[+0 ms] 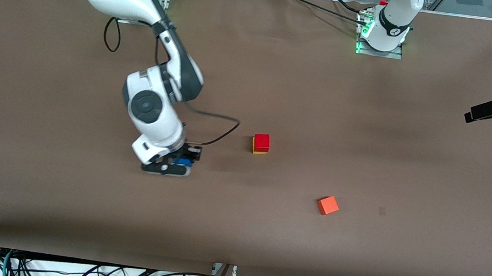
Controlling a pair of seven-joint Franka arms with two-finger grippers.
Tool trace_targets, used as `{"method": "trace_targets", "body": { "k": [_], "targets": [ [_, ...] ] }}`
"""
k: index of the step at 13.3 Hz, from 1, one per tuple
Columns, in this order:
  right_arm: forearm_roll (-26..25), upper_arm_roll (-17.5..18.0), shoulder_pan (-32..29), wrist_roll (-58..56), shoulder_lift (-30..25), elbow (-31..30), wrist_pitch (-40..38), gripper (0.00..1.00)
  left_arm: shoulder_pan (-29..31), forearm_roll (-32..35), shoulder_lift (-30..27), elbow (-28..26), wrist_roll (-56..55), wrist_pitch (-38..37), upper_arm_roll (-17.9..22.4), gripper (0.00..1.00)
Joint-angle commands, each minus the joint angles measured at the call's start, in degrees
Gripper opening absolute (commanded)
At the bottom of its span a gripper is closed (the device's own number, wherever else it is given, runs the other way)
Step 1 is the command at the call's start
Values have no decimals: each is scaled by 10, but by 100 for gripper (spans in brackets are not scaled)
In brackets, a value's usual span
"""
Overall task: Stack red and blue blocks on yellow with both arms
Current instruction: 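Carry the blue cube with the right gripper over the red cube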
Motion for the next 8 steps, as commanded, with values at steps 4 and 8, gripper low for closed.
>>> {"method": "trace_targets", "body": {
  "k": [4, 8],
  "targets": [
    [-11, -1, 120, 83, 17, 97, -34, 11, -2, 6, -3, 2, 8, 0, 0, 100],
    [-15, -2, 192, 125, 31, 99, -24, 11, -3, 6, -2, 2, 8, 0, -1, 100]
  ]
}}
